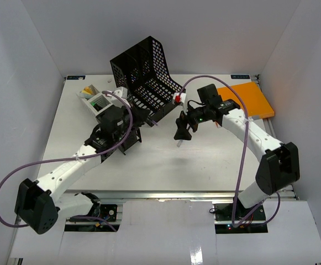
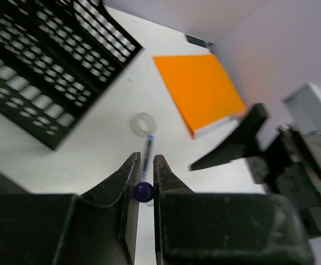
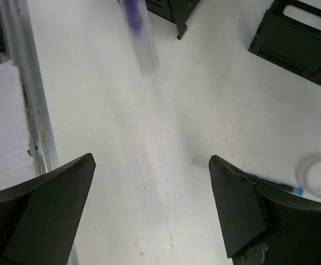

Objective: Organize the desk

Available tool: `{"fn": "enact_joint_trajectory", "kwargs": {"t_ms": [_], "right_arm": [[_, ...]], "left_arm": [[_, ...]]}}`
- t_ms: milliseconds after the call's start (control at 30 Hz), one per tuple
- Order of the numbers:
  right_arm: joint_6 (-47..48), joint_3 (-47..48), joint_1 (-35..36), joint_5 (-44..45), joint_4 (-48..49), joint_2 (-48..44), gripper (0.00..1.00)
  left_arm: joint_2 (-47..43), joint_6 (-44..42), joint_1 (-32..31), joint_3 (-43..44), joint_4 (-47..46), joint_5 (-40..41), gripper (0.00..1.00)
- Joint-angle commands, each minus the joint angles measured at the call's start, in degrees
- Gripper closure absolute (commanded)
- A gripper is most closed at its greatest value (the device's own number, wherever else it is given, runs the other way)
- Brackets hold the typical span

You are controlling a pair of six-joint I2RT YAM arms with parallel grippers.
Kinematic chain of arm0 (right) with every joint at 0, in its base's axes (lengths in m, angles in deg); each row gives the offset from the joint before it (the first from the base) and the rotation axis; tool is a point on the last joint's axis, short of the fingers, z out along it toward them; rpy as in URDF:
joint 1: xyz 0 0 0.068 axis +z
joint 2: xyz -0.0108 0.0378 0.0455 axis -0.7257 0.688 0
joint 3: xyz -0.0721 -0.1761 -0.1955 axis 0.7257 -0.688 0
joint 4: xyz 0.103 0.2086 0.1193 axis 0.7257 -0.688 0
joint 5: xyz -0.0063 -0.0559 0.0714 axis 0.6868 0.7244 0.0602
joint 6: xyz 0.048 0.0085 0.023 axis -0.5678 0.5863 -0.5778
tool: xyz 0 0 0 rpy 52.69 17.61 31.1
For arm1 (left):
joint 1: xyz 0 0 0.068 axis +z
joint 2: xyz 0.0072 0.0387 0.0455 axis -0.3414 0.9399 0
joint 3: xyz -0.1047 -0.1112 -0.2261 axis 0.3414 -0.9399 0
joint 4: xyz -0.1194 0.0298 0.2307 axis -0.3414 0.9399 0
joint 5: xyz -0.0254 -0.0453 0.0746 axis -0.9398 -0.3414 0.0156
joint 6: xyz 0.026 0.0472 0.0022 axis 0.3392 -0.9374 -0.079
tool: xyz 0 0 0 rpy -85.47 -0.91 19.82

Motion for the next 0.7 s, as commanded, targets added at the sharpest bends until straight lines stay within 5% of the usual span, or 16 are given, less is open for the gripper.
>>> {"fn": "enact_joint_trajectory", "kwargs": {"t_ms": [0,100,167,300,667], "right_arm": [[-1.49,-8.47,-0.59,16.27,16.68,-9.44,0.10],[-6.94,-12.53,-1.31,22.66,22.58,-10.90,0.09],[-7.42,-12.45,-2.85,18.09,21.30,-8.24,0.02],[-10.41,-12.83,-3.82,12.06,21.13,-5.54,0.09],[-12.77,-13.11,-4.08,15.56,20.92,-0.59,0.09]], "left_arm": [[-4.58,-13.10,5.77,2.99,12.02,8.32,1.00],[-5.64,-15.87,11.86,3.69,13.99,7.67,1.00],[-5.69,-19.08,15.63,4.34,14.37,7.28,1.00],[-2.45,-23.47,20.66,6.82,14.50,7.06,1.00],[4.63,-25.73,25.61,8.64,11.04,3.28,0.97]]}}
